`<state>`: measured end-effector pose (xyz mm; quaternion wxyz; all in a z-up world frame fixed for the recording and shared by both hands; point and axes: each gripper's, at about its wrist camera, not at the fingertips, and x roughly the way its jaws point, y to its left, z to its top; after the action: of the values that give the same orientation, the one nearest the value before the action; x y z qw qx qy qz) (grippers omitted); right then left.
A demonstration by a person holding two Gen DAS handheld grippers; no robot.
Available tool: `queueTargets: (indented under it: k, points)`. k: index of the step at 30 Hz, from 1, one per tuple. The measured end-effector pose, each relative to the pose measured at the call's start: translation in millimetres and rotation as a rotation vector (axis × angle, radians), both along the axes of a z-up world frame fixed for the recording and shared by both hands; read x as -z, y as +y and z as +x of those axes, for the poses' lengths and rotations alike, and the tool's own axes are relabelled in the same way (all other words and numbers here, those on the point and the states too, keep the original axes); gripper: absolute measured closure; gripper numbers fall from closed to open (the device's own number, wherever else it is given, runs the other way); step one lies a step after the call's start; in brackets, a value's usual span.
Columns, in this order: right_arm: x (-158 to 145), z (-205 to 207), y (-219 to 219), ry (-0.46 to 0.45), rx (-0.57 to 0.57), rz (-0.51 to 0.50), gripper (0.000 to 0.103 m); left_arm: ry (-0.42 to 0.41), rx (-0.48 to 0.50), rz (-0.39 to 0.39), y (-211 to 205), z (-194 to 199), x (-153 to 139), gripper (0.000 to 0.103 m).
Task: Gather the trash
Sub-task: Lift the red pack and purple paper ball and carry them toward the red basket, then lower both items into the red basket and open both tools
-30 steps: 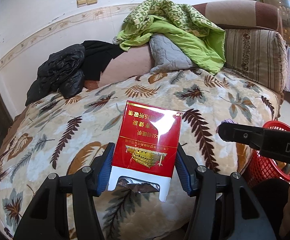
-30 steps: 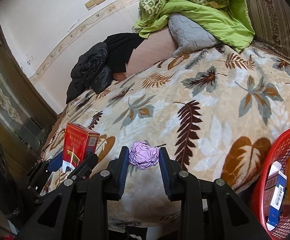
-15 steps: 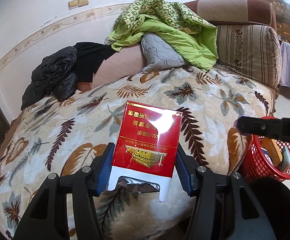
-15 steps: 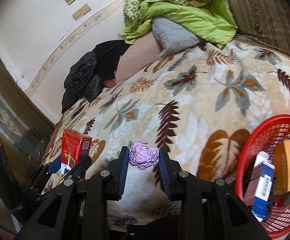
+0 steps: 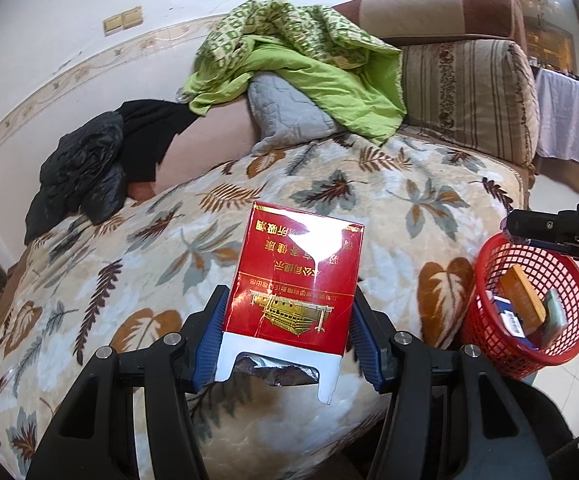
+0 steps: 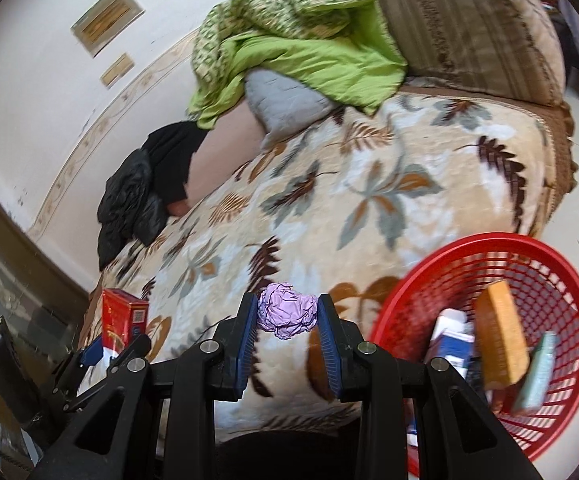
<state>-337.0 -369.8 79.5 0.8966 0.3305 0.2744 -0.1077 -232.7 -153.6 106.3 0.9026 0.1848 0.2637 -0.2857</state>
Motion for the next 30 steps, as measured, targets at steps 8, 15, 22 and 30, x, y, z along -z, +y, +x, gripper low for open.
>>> queueTargets:
  k: [8, 15, 22, 30]
  points:
    - [0, -27, -26, -0.003, 0.070, 0.008, 0.071, -0.012, 0.065, 0.014, -30, -11, -6, 0.046]
    - [1, -50, -42, 0.007, 0.117, 0.005, 0.071, 0.004, 0.155, 0.020, -59, -22, -10, 0.046]
    - [3, -75, -56, 0.012, 0.160, 0.007, 0.070, 0.094, 0.284, 0.014, -87, -30, -15, 0.046]
    - [12, -100, -78, 0.030, 0.220, 0.035, 0.070, 0.260, 0.401, 0.020, -129, -37, -13, 0.046]
